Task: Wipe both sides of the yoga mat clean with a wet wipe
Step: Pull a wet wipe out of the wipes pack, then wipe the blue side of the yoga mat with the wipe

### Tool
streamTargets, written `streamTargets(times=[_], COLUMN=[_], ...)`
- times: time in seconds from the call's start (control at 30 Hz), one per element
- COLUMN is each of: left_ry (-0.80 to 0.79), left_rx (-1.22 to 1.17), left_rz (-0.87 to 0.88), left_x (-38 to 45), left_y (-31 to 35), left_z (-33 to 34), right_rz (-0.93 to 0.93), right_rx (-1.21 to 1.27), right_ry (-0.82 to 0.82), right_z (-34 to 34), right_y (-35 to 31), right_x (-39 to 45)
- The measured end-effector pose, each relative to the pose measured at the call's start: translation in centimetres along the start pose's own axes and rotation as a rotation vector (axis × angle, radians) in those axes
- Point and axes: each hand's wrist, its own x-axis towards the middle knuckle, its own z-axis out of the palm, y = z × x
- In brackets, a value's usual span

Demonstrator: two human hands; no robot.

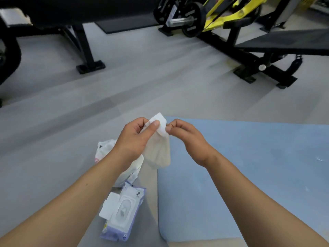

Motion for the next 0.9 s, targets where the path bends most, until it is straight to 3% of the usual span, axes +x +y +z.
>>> streamTargets(times=[0.37,0.6,0.73,0.9], left_ry=[-0.142,-0.060,-0.095,-0.315], left_rx=[-0.157,-0.310,-0.274,-0.324], left_rz=[-0.128,-0.236,-0.222,-0.282], left_x=[-2.2,-1.5,-1.1,-0.9], left_y=[0.1,-1.0,-1.4,-1.9], left_z=[3.2,2.6,1.8,1.3], right_rz=[0.067,0.093,0.060,0.042], right_rx=[-0.078,-0.048,-0.045,-0.044], right_ry=[0.206,0.351,0.244,0.150], right_z=[-3.6,-4.3,-4.4,-5.1], right_y=[0.4,0.8,0.6,0.7], right_x=[-5.6,-4.5,-4.0,-3.4])
